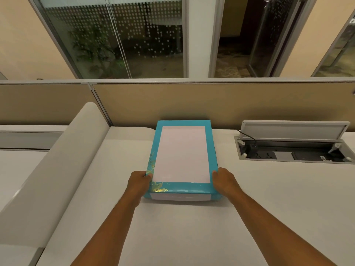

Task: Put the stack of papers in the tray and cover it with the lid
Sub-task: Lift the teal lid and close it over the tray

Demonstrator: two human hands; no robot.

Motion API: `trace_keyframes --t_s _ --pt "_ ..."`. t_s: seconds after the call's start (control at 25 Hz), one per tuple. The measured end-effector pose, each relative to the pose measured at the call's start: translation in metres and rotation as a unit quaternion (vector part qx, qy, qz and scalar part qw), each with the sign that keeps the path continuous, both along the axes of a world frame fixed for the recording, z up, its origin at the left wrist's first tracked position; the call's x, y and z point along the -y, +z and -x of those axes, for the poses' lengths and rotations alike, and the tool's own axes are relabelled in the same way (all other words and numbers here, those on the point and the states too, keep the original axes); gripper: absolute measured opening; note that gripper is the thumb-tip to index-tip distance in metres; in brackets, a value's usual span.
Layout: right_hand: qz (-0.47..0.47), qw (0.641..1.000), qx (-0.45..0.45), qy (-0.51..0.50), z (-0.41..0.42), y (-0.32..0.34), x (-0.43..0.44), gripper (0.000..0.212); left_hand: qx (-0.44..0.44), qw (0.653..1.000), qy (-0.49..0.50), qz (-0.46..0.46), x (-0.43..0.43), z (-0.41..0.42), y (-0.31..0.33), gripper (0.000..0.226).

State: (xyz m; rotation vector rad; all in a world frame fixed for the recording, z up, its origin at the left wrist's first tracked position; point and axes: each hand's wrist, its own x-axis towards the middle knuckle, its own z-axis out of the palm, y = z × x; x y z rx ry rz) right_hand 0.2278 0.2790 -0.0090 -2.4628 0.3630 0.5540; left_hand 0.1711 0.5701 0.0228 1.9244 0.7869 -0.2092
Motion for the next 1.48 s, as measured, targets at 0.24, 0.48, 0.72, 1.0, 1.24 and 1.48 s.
trace_keyframes --t_s 0.24,0.48,0.72,1.0,1.24,1.48 --pt "0.014 1.0 -0.004 0.009 -0.007 0.002 -0.001 0.054 -0.005 0.996 -0.045 -0.074 0.003 -0.006 -0.004 0.023" --pt "0.095 0.979 0.116 0.136 -0.074 0.036 -0.026 0.076 -0.025 0.896 -0.34 -0.285 0.011 -0.052 0.02 0.125" --pt "0.157 0.956 0.091 0.232 -0.159 0.037 -0.031 0.085 -0.095 0.859 -0.412 -0.288 0.009 -0.104 0.032 0.153" --pt "0.185 0.95 0.06 0.244 -0.182 0.0 -0.034 0.085 -0.118 0.816 -0.457 -0.335 0.005 -0.121 0.016 0.154" --pt "0.172 0.952 0.067 0.242 -0.167 0.011 -0.03 0.087 -0.129 0.8 -0.446 -0.379 0.009 -0.152 0.028 0.138" --pt "0.154 0.944 0.141 0.254 -0.055 0.013 -0.029 0.103 -0.068 0.825 -0.453 -0.331 0.016 -0.205 0.037 0.144"
